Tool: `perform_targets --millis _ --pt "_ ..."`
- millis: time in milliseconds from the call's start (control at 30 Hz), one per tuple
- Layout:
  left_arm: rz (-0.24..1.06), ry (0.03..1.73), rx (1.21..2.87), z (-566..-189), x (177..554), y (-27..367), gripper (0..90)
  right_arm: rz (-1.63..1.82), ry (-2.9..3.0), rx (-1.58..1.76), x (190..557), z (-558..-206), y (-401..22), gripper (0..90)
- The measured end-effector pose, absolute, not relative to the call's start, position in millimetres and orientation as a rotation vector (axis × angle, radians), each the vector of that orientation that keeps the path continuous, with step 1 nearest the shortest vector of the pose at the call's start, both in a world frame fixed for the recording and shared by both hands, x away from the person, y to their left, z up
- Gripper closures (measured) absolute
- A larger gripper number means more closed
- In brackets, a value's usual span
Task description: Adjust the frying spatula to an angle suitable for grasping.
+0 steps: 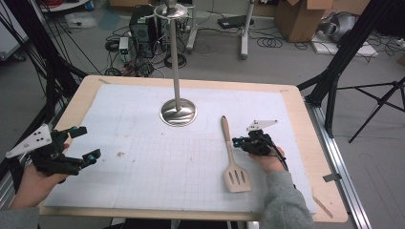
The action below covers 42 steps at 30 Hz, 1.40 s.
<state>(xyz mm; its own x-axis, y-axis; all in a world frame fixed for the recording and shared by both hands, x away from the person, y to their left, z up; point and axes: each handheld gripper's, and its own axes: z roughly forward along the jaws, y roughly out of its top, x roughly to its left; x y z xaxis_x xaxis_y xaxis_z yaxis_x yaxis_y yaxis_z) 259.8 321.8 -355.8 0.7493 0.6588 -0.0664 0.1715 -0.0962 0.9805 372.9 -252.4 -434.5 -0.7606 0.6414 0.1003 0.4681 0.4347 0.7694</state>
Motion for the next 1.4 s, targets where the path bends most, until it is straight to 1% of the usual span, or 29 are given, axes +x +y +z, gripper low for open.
perform_targets --millis 500,767,1400 --pt "0.46 0.69 1.661 -360.5 261.4 323.2 1.8 1.219 2.527 0.973 379.0 -444.9 -247.5 89.8" --pt "0.461 0.698 1.665 -362.2 261.6 323.9 1.8 1.267 2.538 0.967 380.7 -445.5 -248.6 90.0" --pt "0.456 0.695 1.673 -363.4 260.7 323.5 1.8 1.277 2.576 0.915 381.4 -444.2 -235.4 90.0"
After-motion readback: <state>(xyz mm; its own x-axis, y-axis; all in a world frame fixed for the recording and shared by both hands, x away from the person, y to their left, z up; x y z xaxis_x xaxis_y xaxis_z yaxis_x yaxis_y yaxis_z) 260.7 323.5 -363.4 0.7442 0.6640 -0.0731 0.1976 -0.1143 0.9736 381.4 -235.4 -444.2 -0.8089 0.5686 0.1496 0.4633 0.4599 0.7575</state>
